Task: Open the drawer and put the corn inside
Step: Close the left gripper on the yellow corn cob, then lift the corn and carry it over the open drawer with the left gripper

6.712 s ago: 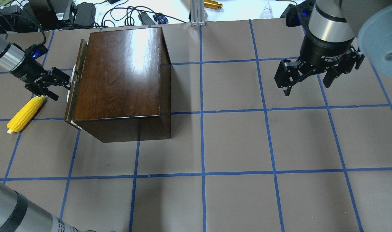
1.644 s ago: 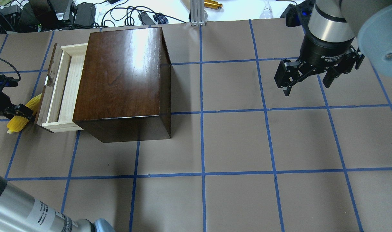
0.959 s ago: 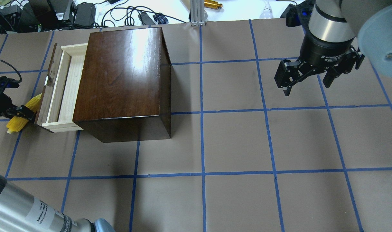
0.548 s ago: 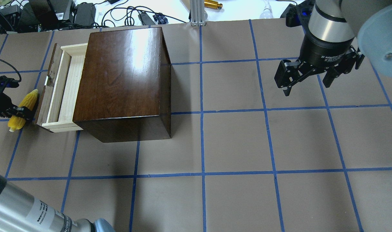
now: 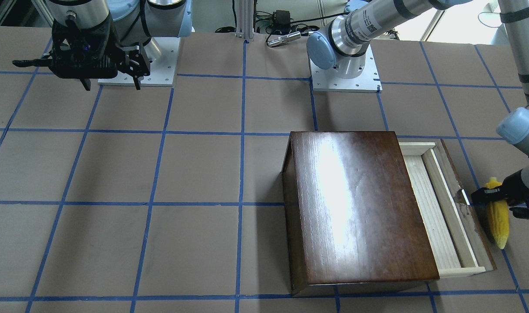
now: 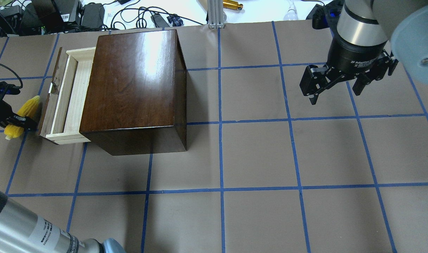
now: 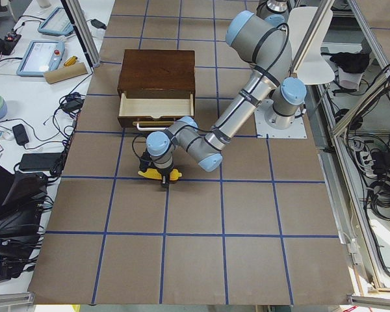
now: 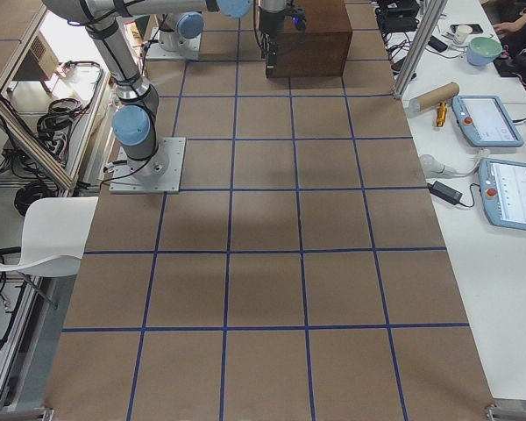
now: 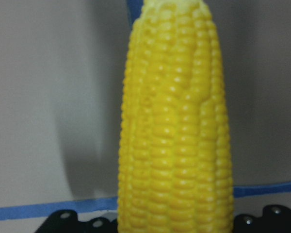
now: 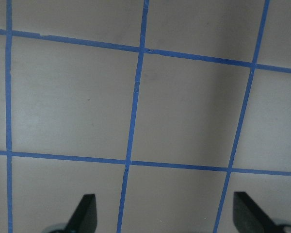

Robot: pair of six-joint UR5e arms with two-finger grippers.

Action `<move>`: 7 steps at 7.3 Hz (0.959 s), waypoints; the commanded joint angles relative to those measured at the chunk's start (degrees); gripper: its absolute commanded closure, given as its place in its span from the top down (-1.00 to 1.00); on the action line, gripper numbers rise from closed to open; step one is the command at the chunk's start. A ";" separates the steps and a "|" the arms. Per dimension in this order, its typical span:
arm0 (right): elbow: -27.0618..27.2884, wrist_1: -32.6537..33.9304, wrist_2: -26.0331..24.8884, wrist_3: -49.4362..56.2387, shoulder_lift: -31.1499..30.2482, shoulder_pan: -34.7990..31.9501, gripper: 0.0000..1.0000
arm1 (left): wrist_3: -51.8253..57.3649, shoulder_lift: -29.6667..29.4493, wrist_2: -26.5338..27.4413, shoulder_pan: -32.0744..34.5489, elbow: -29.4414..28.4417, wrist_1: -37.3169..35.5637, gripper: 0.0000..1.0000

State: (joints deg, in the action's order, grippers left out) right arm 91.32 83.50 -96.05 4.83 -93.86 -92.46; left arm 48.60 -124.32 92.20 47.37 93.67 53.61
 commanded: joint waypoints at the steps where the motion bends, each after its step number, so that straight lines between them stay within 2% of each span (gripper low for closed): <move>1: 0.00 0.00 -0.02 0.00 0.08 0.00 1.00 | 0.00 0.13 0.00 0.00 0.02 0.00 -1.00; 3: 0.00 0.00 -0.02 0.00 0.00 0.00 1.00 | 0.18 0.31 0.00 0.00 -0.06 0.00 -1.00; 5: 0.00 0.00 -0.02 0.00 0.00 0.00 1.00 | 0.00 4.23 -0.53 1.05 -1.37 3.22 -1.00; 7: 0.00 0.00 -0.02 0.00 0.08 0.00 1.00 | -1.30 8.81 -0.71 4.47 -7.76 16.54 -1.00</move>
State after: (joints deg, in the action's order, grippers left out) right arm 91.32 83.50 -96.05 4.83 -93.86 -92.46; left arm 48.23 -118.31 91.60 49.82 89.82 62.18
